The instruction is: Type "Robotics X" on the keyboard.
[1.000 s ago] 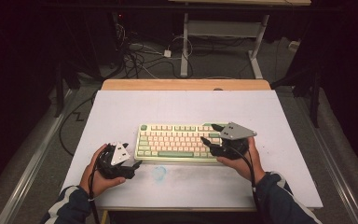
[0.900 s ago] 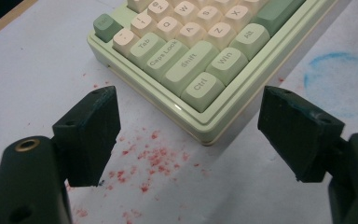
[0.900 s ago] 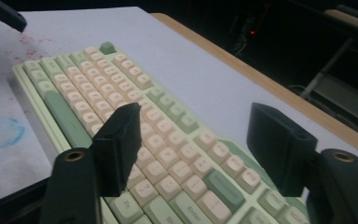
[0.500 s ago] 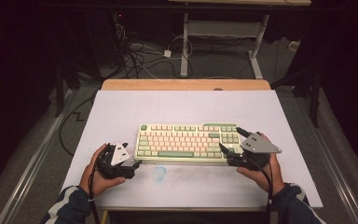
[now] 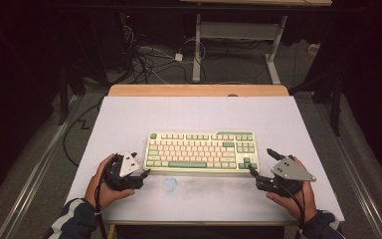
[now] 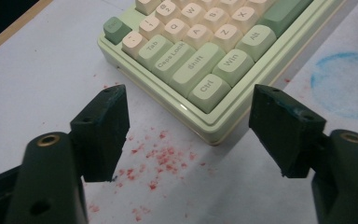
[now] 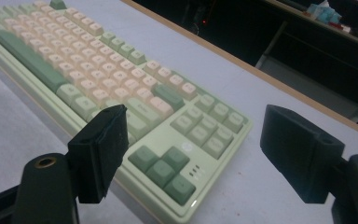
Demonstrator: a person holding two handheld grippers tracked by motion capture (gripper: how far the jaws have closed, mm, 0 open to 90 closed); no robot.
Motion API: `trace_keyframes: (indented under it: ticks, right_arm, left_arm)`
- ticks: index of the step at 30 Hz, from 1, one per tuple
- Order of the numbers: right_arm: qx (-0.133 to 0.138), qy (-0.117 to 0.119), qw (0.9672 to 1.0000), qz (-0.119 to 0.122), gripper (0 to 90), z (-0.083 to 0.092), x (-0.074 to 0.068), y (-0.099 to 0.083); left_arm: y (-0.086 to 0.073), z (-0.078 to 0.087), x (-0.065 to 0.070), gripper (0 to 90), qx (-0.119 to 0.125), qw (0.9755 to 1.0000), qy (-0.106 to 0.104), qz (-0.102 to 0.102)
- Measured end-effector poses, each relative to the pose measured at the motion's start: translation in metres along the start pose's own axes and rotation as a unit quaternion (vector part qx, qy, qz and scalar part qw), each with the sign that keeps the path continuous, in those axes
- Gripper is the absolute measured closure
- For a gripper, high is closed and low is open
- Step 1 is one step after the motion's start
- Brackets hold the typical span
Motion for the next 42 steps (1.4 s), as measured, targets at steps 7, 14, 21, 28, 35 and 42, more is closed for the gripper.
trace_keyframes:
  ticks: [7, 14, 21, 28, 35, 42]
  right_arm:
    - [-0.020, -0.006, 0.9998, 0.004, 24.3, 0.007, 0.000, -0.016]
    - [-0.028, -0.008, 0.9995, 0.009, 24.3, 0.011, 0.000, -0.021]
    - [-0.037, 0.001, 0.9992, 0.012, 24.5, 0.008, -0.002, -0.022]
    - [-0.040, 0.005, 0.9990, 0.018, 24.5, 0.006, -0.004, -0.022]
    - [-0.047, 0.007, 0.9987, 0.018, 24.5, 0.004, -0.004, -0.023]
    - [-0.052, 0.010, 0.9984, 0.019, 24.5, 0.002, -0.004, -0.025]
  left_arm:
    - [0.006, 0.001, 0.000, 42.9, -0.003, 0.9999, 0.004, -0.011]
    - [0.017, 0.001, 0.004, 75.9, -0.014, 0.9997, -0.022, 0.001]
    - [0.032, -0.014, 0.013, 87.4, -0.037, 0.9988, -0.032, 0.005]
    - [0.043, -0.033, 0.028, 87.4, -0.053, 0.9973, -0.051, -0.006]
    - [0.054, -0.057, 0.047, 87.4, -0.062, 0.9948, -0.078, -0.022]
    - [0.059, -0.080, 0.058, 87.3, -0.069, 0.9931, -0.091, -0.025]
Point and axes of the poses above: each handheld gripper's, and its own axes: z roughly backward along the jaws, y roughly out of its top, x roughly to its right, the point moved 6 cm from there along -z, roughly forward along the jaws, and after that the axes turned 9 degrees about -z, right-handed, at the moved point
